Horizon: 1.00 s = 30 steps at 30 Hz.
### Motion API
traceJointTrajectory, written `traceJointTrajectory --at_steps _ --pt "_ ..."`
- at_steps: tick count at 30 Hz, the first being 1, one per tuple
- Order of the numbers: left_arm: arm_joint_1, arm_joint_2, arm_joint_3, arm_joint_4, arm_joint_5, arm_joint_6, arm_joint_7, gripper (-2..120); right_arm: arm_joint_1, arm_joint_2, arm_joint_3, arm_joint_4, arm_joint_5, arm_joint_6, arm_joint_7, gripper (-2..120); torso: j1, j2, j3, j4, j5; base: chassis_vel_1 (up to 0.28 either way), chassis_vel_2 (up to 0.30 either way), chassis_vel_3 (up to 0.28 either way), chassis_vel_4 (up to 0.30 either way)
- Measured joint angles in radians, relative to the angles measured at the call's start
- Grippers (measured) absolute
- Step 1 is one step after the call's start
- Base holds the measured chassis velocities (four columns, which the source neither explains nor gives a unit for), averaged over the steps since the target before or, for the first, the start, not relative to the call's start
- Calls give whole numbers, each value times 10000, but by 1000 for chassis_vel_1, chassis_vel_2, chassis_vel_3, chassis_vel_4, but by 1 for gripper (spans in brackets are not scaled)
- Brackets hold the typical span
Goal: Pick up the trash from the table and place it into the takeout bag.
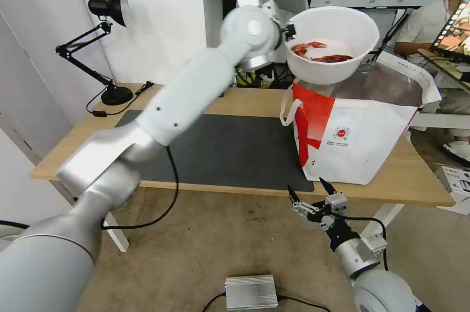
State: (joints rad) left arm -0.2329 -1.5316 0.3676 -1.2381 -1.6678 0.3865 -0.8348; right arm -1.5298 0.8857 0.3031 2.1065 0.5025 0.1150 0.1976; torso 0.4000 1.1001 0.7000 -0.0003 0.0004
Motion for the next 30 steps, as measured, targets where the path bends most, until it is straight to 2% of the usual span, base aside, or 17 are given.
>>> traceJointTrajectory --at_steps 8,14,20,30 --pt "130 -654 645 522 1026 -348 -351 0 -1 0 0 0 0 0 0 100 0 0 0 0 -1 0 0 0 0" --pt "312 -662 938 516 1287 -569 -505 0 0 0 0 0 0 0 -1 100 0 0 0 5 -3 0 0 0 0" --pt "651 -592 1423 174 1882 -806 -544 0 0 0 0 0 0 0 0 100 0 0 0 4 -3 0 0 0 0" --pt "754 -523 1749 -422 1906 -853 -549 0 0 0 0 0 0 0 0 100 0 0 0 2 -3 0 0 0 0"
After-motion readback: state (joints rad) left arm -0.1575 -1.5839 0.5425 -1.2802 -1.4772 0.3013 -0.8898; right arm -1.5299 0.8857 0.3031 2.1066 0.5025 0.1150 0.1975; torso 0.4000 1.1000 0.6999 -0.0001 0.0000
